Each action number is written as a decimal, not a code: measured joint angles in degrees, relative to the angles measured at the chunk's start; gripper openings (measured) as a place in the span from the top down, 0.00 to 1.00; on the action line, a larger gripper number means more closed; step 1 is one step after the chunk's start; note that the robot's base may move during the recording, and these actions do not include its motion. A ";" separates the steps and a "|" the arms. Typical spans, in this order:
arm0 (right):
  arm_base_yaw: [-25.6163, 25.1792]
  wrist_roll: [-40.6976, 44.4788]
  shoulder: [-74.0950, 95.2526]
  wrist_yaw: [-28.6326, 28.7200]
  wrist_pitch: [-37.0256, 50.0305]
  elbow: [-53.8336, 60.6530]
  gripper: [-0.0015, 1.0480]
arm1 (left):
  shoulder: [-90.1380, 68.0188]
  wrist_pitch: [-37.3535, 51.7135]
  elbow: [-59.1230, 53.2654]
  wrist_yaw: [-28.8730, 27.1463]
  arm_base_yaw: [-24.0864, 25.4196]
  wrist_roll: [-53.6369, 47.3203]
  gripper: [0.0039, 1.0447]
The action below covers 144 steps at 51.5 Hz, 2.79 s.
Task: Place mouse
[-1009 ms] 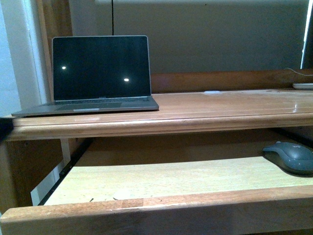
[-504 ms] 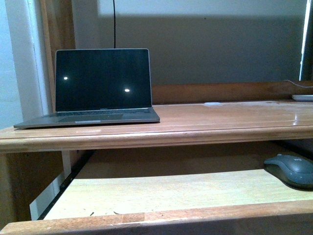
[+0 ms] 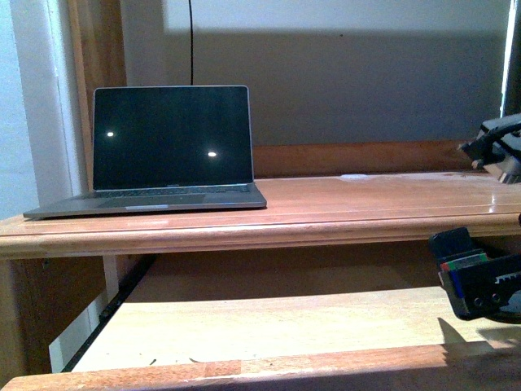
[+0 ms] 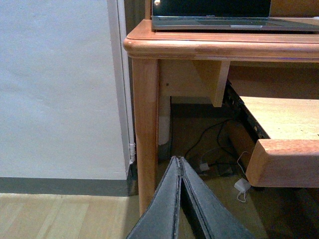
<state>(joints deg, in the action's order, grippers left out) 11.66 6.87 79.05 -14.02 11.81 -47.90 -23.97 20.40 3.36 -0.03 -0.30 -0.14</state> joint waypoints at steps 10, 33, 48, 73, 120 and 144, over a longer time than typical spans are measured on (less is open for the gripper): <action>0.09 -0.63 5.14 -2.40 -1.60 -2.84 0.07 | 3.37 -2.40 -0.83 0.02 0.00 0.00 0.98; -0.70 -7.19 13.62 -3.13 -7.06 -10.47 0.07 | 10.69 -7.10 -2.89 0.04 0.04 0.02 0.98; -1.29 -10.47 13.84 -2.27 -6.05 -10.29 0.47 | 20.26 -18.58 -2.86 0.04 0.04 0.02 0.98; -1.77 -8.70 -9.20 9.75 -20.90 -3.93 0.47 | 23.61 -20.31 -2.86 0.04 0.04 0.04 0.96; 10.73 -15.06 40.00 -14.32 -26.23 -61.40 0.28 | 23.61 -20.33 -2.86 0.04 0.04 0.02 0.07; 1.27 -18.91 1.46 6.75 0.72 -17.64 0.07 | 23.61 -20.33 -2.86 0.04 0.04 0.02 0.07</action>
<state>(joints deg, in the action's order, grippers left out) 12.93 -12.03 80.51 -7.27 12.53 -65.54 -0.36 0.08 0.49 0.01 -0.25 -0.12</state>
